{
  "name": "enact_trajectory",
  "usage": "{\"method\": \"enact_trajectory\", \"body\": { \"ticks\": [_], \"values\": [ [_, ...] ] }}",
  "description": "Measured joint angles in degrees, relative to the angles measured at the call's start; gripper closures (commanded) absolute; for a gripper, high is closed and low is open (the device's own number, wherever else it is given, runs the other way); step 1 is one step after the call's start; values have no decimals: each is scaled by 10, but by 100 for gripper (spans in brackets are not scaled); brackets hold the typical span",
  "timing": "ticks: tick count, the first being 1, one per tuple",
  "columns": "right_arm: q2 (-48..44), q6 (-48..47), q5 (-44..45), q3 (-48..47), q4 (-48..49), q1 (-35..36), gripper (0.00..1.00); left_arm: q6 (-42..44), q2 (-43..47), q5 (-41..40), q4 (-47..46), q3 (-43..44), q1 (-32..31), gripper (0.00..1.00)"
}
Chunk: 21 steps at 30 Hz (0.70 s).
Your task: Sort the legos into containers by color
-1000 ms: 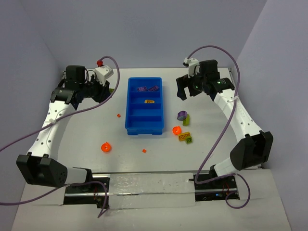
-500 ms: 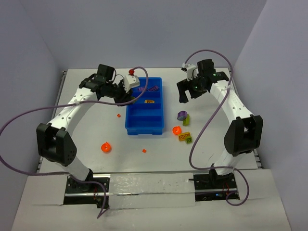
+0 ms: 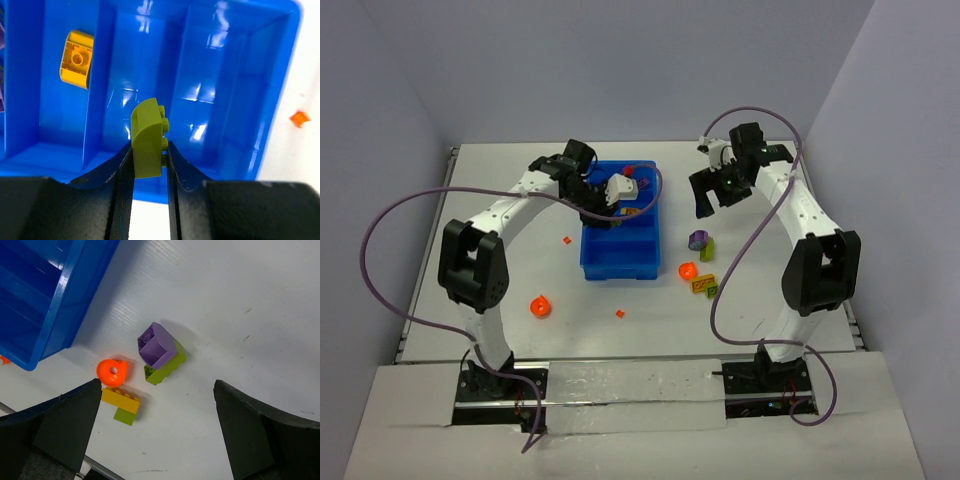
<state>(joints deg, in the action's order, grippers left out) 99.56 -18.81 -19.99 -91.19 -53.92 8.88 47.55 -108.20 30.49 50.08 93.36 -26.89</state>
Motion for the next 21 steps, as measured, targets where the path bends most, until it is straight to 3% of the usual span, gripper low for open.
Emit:
{"method": "enact_trajectory", "body": {
  "ticks": [7,21],
  "values": [
    [21,-1,0,-17,-13,-1,0,34,-53,-20,16,39,-1,94],
    [60,-15,-3,-60,-53,-3,4,117,-86,-44,46,64,-6,57]
  ]
}}
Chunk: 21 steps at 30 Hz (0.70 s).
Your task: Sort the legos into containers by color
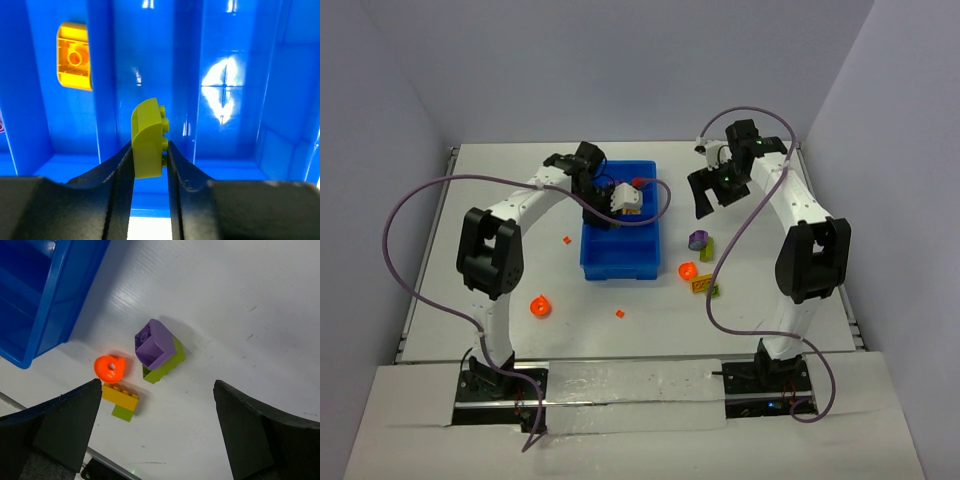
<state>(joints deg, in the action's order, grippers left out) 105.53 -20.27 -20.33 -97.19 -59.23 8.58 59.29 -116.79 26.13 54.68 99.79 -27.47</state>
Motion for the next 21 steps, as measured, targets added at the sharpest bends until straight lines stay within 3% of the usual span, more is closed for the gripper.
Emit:
{"method": "enact_trajectory", "body": {
  "ticks": [8,15,21],
  "values": [
    [0,-65,-2,2,-27,5,7,14,-2,4,23,12,-2,34],
    [0,-140,15,12,-32,18,15,-2,8,29,15,14,1,31],
    [0,-210,39,20,-48,62,19,-114,37,98,-26,69,46,31]
  ]
}}
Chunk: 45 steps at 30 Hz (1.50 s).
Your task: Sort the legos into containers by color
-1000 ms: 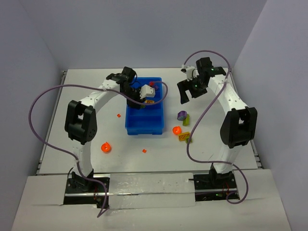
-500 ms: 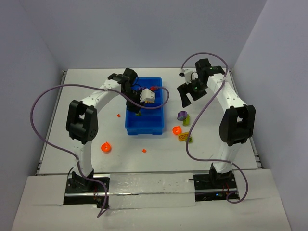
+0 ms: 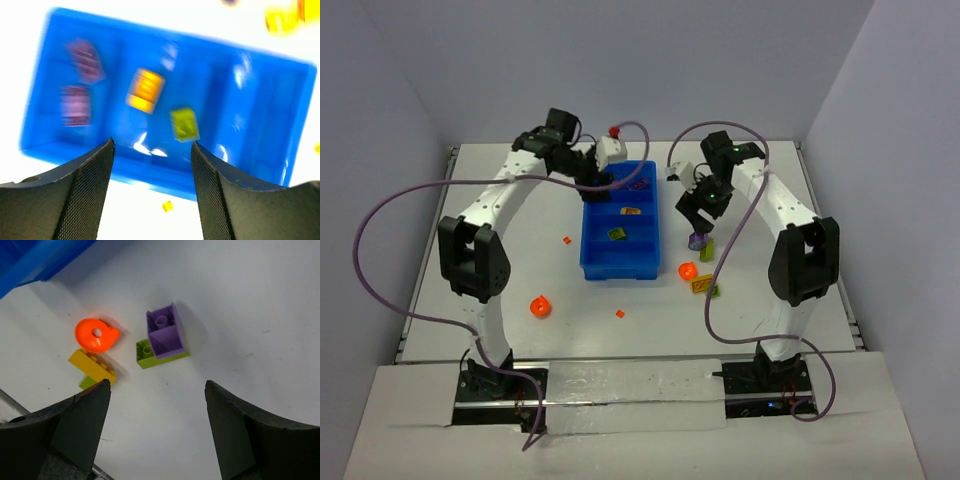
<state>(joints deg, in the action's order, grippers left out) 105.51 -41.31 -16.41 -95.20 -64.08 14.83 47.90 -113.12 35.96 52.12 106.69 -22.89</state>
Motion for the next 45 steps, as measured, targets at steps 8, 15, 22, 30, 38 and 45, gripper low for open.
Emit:
{"method": "enact_trajectory", "body": {
  "ticks": [8,15,22,30,38,45],
  "values": [
    [44,-38,24,-16,-23,71,23,-166,68,51,-113,29,67,26],
    [103,-50,55,-31,-24,84,23,-214,98,50,-149,-3,63,25],
    [108,-69,86,-28,-14,85,25,-223,99,46,-151,-29,64,25],
    [123,-88,113,-8,-1,86,38,-223,99,43,-151,-29,64,25],
    [123,-100,128,33,30,85,61,-225,99,39,-152,-29,64,26],
    [95,-106,134,77,44,71,100,-234,99,38,-155,-28,64,27]
  ]
}}
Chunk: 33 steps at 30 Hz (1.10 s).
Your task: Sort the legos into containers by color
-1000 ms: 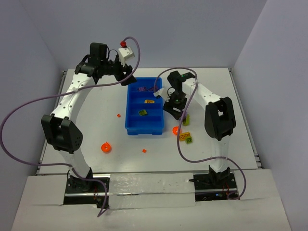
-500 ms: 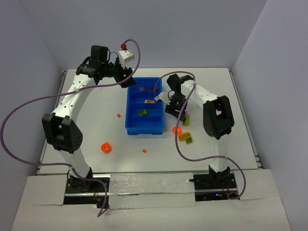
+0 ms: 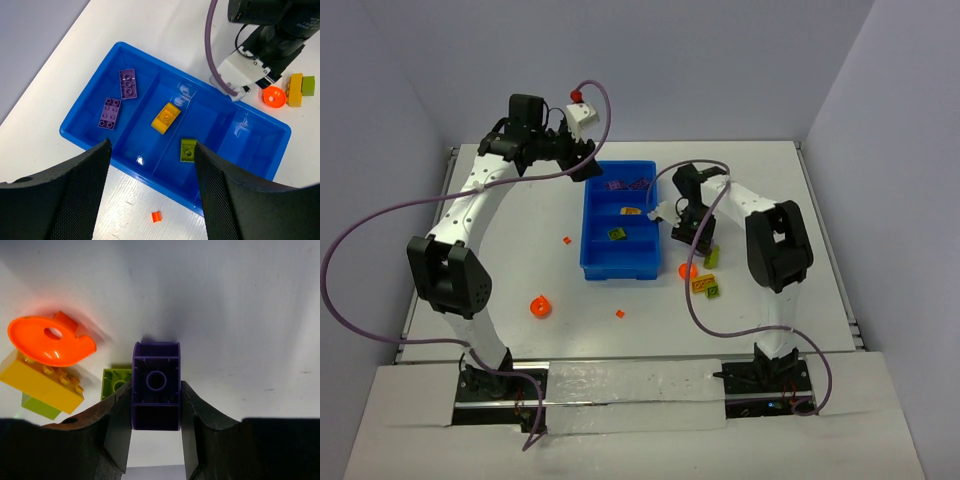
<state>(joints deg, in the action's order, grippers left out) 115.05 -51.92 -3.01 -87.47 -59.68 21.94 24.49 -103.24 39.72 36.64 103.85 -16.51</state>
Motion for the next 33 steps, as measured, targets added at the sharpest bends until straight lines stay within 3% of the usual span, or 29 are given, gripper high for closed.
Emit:
{"method": "enact_trajectory", "body": {
  "ticks": [5,9,13,15,23,33],
  "values": [
    [-43,10,-20,-13,-17,-41,100,-24,-1,8,-2,14,1,23],
    [-51,86,-90,-167,-53,-91,100,-96,-12,39,-27,53,7,21],
    [-46,279,-155,-380,-16,-127,100,-193,-16,68,-86,64,14,20],
    [-55,371,-180,-423,24,-131,100,-224,-13,68,-121,50,13,20],
    [-27,631,-248,-406,52,-77,100,-197,6,28,-170,-31,-55,20],
    [-11,834,-264,-336,100,-95,100,-259,-29,29,-165,26,-74,22]
  ]
}}
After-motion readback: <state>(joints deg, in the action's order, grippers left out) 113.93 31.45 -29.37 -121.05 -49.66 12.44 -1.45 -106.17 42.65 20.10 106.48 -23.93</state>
